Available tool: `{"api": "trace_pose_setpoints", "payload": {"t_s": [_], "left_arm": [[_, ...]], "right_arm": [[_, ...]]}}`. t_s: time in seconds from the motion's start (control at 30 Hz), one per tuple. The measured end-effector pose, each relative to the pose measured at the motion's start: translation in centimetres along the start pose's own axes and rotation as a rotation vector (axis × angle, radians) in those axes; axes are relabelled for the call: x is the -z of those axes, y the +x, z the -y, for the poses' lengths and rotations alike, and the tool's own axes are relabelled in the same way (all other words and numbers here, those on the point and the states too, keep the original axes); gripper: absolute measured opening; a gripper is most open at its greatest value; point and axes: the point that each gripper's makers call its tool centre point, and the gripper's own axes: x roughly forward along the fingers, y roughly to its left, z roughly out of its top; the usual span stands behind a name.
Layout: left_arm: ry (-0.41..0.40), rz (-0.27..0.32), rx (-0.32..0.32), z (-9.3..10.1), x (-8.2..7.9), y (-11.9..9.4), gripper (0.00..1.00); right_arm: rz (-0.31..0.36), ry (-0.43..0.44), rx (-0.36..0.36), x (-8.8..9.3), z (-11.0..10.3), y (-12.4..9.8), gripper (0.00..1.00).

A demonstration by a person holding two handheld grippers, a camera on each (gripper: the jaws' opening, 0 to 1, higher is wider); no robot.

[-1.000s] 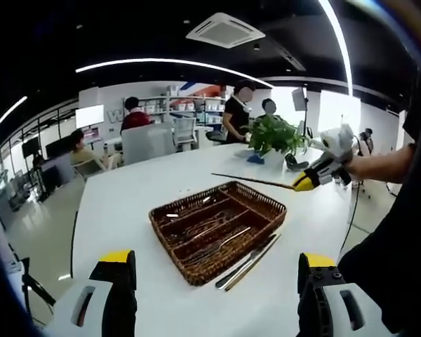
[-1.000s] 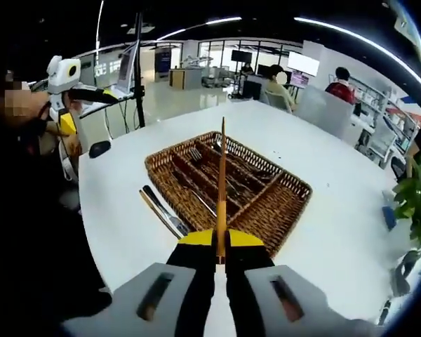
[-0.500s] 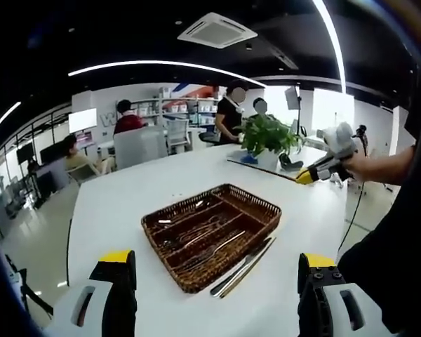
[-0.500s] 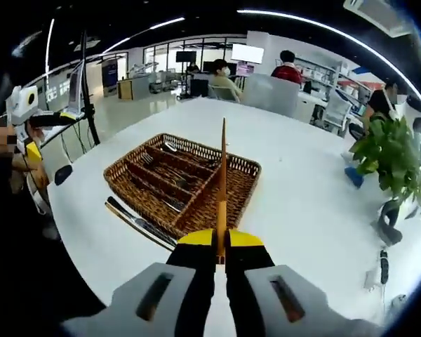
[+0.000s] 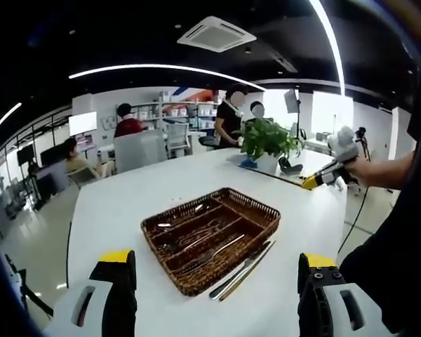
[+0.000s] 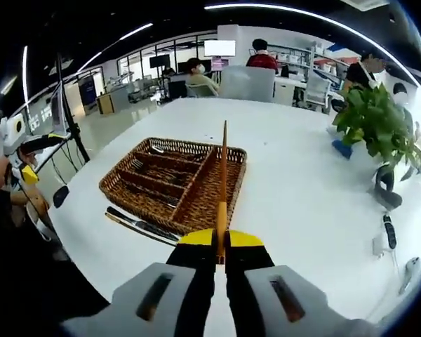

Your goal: Arrange the knives, forks, and spoons in their matching storage slots by inserting each utensil handle-first until every utensil is classified and aligned in the correct compartment

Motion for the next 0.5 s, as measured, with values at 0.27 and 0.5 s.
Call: {"api": "trace_pose_setpoints", "payload": {"t_s": [0.27,0.5], "left_arm": [[0.005,0.013,-0.017,-0.3,-0.3,-0.4,1.00],[-0.001,-0.002,-0.018,-0.3,0.0,-0.4,1.00]], "right_arm": [[-0.008,0.014,-0.003,-0.5,-0.2,0.6,0.01],[-0.014,0.008,-0.001,-1.2,-0.1,1.8,0.01]]}}
